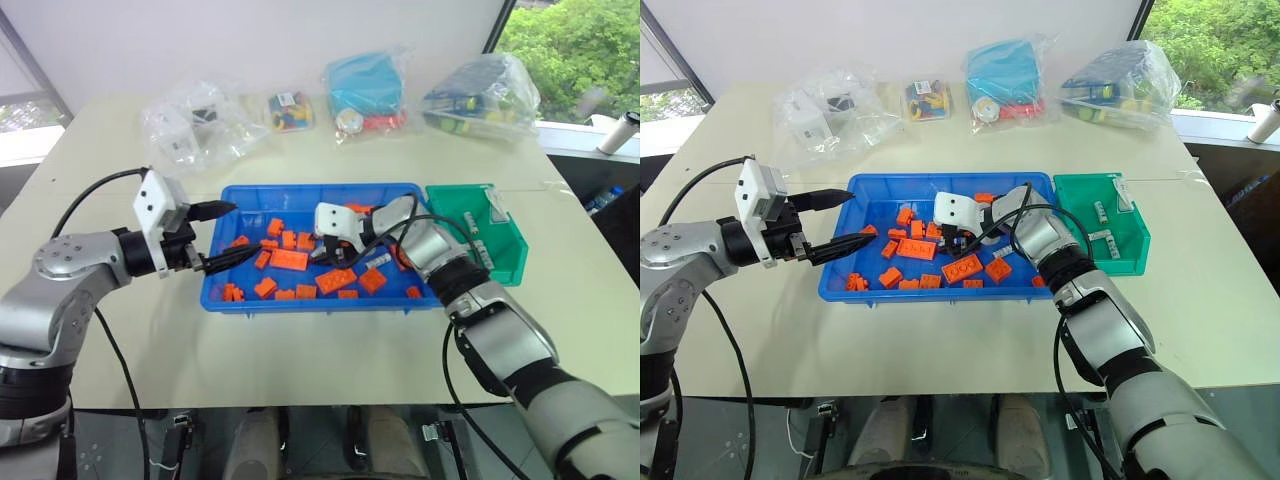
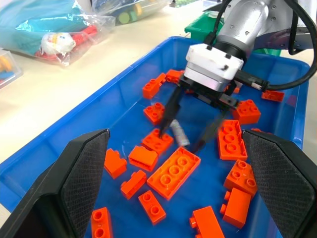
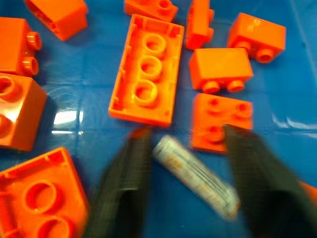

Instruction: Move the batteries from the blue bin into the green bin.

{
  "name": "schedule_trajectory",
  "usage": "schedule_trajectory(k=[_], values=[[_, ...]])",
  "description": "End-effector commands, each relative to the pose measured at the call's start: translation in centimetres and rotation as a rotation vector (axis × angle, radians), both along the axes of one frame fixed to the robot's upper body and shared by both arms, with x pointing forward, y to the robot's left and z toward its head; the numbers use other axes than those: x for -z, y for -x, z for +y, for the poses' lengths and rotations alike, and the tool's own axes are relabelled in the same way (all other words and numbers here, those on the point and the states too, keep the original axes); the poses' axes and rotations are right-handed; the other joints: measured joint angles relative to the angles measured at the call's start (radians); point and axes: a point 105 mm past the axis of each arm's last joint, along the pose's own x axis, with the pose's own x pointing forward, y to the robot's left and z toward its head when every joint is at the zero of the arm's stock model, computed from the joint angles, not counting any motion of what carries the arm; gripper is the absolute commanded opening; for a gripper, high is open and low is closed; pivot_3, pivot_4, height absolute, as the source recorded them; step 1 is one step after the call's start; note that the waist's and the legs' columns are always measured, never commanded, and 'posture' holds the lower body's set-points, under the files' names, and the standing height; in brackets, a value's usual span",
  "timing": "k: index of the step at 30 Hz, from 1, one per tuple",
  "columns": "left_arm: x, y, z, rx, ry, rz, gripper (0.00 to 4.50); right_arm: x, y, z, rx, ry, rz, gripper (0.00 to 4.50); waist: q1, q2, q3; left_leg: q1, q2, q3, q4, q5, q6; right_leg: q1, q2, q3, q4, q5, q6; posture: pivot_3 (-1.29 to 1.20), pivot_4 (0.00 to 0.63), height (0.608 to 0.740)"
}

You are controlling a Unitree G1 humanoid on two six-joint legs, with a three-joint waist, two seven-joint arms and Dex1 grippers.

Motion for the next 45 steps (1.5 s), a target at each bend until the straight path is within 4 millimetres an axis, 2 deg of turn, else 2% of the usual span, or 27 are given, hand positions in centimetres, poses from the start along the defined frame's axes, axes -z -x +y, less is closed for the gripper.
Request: schedule_trajectory(k=[1, 7, 11, 12, 14, 16, 21, 29, 45], values=[[-1.3, 0.1, 0.2, -0.001, -0.003, -0.058, 4.5, 2.1, 0.7, -1.1, 0.022, 0.051, 0.082, 0.6, -0.001, 0.0, 0.0, 0.0, 0.0, 0.0, 0.0, 0.0, 0.0, 0.0, 0.0, 0.0, 0.0, 0.0, 0.0, 0.0, 0.15, 0.736], [-1.3, 0.0, 0.1, 0.0, -0.003, -0.059, 4.5, 2.0, 0.8, -1.5, 0.059, 0.021, 0.097, 0.6, 0.001, 0.0, 0.0, 0.0, 0.0, 0.0, 0.0, 0.0, 0.0, 0.0, 0.0, 0.0, 0.0, 0.0, 0.0, 0.0, 0.15, 0.736], [-1.4, -0.2, 0.0, 0.006, -0.003, -0.061, 4.5, 0.6, 0.2, -1.2, 0.122, -0.067, 0.119, 0.6, 0.001, 0.0, 0.0, 0.0, 0.0, 0.0, 0.0, 0.0, 0.0, 0.0, 0.0, 0.0, 0.0, 0.0, 0.0, 0.0, 0.15, 0.736], [-1.4, -0.3, 0.0, 0.009, -0.003, -0.061, 4.5, 0.0, 0.2, -0.9, 0.129, -0.095, 0.122, 1.15, 0.002, 0.0, 0.0, 0.0, 0.0, 0.0, 0.0, 0.0, 0.0, 0.0, 0.0, 0.0, 0.0, 0.0, 0.0, 0.0, 0.15, 0.736], [-1.4, -0.3, -0.1, 0.014, -0.005, -0.062, 4.5, -1.0, 0.1, -0.5, 0.139, -0.132, 0.104, 1.85, 0.001, 0.0, 0.0, 0.0, 0.0, 0.0, 0.0, 0.0, 0.0, 0.0, 0.0, 0.0, 0.0, 0.0, 0.0, 0.0, 0.15, 0.736], [-1.4, -0.4, -0.1, 0.017, -0.007, -0.063, 4.5, -2.2, 0.0, -0.4, 0.155, -0.162, 0.087, 2.88, 0.0, 0.0, 0.0, 0.0, 0.0, 0.0, 0.0, 0.0, 0.0, 0.0, 0.0, 0.0, 0.0, 0.0, 0.0, 0.0, 0.15, 0.736], [-1.4, -0.6, -0.1, 0.022, -0.009, -0.066, 4.5, -4.1, 0.0, -1.6, 0.143, -0.15, 0.058, 2.88, 0.002, 0.0, 0.0, -0.001, 0.0, 0.0, 0.0, 0.0, 0.0, -0.001, 0.0, 0.0, 0.0, 0.0, 0.0, 0.0, 0.15, 0.736], [-1.4, -0.7, -0.3, 0.026, -0.003, -0.074, 4.5, -2.6, -0.8, -3.9, 0.125, -0.012, 0.0, 2.88, -0.004, 0.0, 0.0, -0.001, 0.0, 0.0, -0.001, 0.0, 0.0, -0.001, 0.0, 0.0, 0.0, 0.0, 0.0, 0.0, 0.15, 0.736], [-1.4, -0.5, 0.1, 0.005, -0.002, -0.092, 4.5, -1.9, -1.2, -2.5, 0.0, 0.027, -0.08, 2.88, -0.002, 0.0, 0.0, -0.001, 0.0, 0.0, 0.0, 0.0, 0.0, -0.001, 0.0, 0.0, 0.0, 0.0, 0.0, 0.0, 0.15, 0.736]])
